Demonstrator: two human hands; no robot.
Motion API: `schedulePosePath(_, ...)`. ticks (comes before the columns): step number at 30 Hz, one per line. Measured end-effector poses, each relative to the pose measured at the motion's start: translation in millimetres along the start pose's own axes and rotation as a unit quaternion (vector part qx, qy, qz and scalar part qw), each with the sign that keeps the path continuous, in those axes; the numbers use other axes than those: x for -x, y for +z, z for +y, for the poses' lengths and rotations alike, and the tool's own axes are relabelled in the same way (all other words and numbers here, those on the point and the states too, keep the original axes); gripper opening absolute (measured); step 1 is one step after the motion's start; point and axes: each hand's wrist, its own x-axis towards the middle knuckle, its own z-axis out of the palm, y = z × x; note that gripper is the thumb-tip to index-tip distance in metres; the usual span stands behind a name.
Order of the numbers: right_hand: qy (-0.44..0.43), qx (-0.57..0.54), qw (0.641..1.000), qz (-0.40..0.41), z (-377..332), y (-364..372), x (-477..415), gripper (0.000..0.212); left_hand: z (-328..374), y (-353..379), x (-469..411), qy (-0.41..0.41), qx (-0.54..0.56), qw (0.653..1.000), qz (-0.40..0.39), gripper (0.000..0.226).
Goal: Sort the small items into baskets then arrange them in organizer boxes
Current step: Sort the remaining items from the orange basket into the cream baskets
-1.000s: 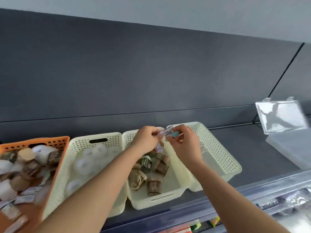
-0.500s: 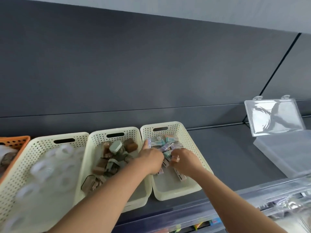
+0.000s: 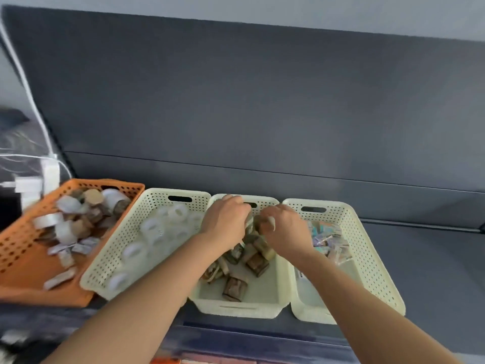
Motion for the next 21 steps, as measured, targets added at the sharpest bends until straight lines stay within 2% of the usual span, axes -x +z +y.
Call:
schedulePosePath(5, -0.087, -0.041, 0.995, -0.032, -78.4, 31.1, -16.2, 0.030, -75.8, -26.5, 41.1, -0.091, -0.040, 0.995, 0.026, 0.020)
schedulePosePath(11, -0.171, -0.076, 0.980, -0.074, -177.3, 76.9, -22.4, 0.026, -167.3, -54.2, 103.0, -0.172, -0.099, 0.980, 0.007, 0.016)
schedulePosePath(16, -0.237, -0.058, 0.961, -0.132, -249.4, 119.8, -24.5, 0.022, -240.1, -61.3, 148.0, -0.265, -0.067, 0.957, -0.093, 0.010)
schedulePosePath(21, -0.233, 0.022, 0.951, -0.201, -304.2, 162.2, -34.4, 0.026, -291.7, -46.2, 178.0, -0.262, -0.028, 0.932, -0.250, 0.015)
